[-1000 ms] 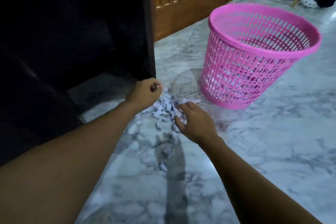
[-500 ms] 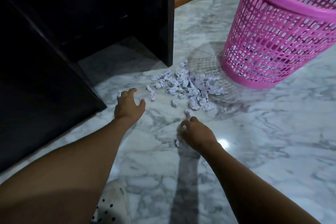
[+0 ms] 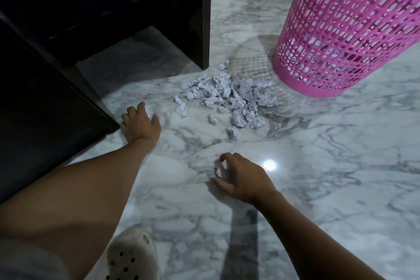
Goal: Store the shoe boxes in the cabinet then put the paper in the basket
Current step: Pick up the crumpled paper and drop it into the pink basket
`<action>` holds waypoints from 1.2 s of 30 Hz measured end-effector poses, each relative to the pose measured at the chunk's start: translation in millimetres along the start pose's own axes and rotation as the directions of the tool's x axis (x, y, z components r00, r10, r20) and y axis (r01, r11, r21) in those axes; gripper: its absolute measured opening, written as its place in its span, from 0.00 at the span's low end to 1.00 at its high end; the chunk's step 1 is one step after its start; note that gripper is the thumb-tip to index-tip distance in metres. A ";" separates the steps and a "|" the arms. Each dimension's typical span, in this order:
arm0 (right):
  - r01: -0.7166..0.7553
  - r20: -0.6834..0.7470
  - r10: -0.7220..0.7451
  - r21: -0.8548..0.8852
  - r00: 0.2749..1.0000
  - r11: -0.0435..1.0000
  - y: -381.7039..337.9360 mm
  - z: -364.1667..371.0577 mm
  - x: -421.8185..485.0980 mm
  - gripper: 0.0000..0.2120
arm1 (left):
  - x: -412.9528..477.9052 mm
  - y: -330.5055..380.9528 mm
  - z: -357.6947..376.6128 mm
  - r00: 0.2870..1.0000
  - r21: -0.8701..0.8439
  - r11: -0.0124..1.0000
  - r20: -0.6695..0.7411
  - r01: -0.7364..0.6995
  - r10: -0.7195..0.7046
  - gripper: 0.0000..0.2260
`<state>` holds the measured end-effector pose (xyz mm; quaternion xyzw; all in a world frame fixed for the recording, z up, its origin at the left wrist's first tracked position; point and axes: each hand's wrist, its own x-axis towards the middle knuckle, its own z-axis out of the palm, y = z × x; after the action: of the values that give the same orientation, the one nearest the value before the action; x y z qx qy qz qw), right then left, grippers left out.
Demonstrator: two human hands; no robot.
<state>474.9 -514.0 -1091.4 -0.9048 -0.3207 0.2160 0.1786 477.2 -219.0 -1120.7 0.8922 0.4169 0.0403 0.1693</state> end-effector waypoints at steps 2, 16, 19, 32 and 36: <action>0.035 -0.010 -0.036 -0.059 0.999 0.998 -0.5 8.9 1.3 0.18 | 0.7 0.5 3.3 0.998 -0.034 0.997 -0.019 -0.066 0.065 0.18; -0.183 -0.280 0.286 0.344 0.916 0.921 26.8 -21.7 42.0 0.12 | 0.0 63.4 22.0 0.994 -0.221 0.969 -0.051 -0.108 0.099 0.23; -0.158 -0.312 0.288 0.382 0.905 0.910 38.8 -33.6 55.1 0.13 | 4.3 73.1 30.2 0.999 -0.094 0.994 0.012 -0.052 0.053 0.37; -0.226 -0.323 0.318 0.290 0.891 0.930 29.5 -3.4 61.6 0.25 | -15.6 71.8 52.5 0.852 -0.086 0.889 -0.338 -0.451 0.400 0.07; -0.250 -0.355 0.312 0.211 0.881 0.945 30.1 -1.8 66.9 0.14 | -39.4 87.6 51.3 0.822 -0.148 0.826 -0.296 -0.543 0.487 0.02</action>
<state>537.9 -492.4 -1122.3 -0.9491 -0.1264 0.0835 0.2762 526.5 -314.7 -1136.8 0.9344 0.1688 0.2420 0.1994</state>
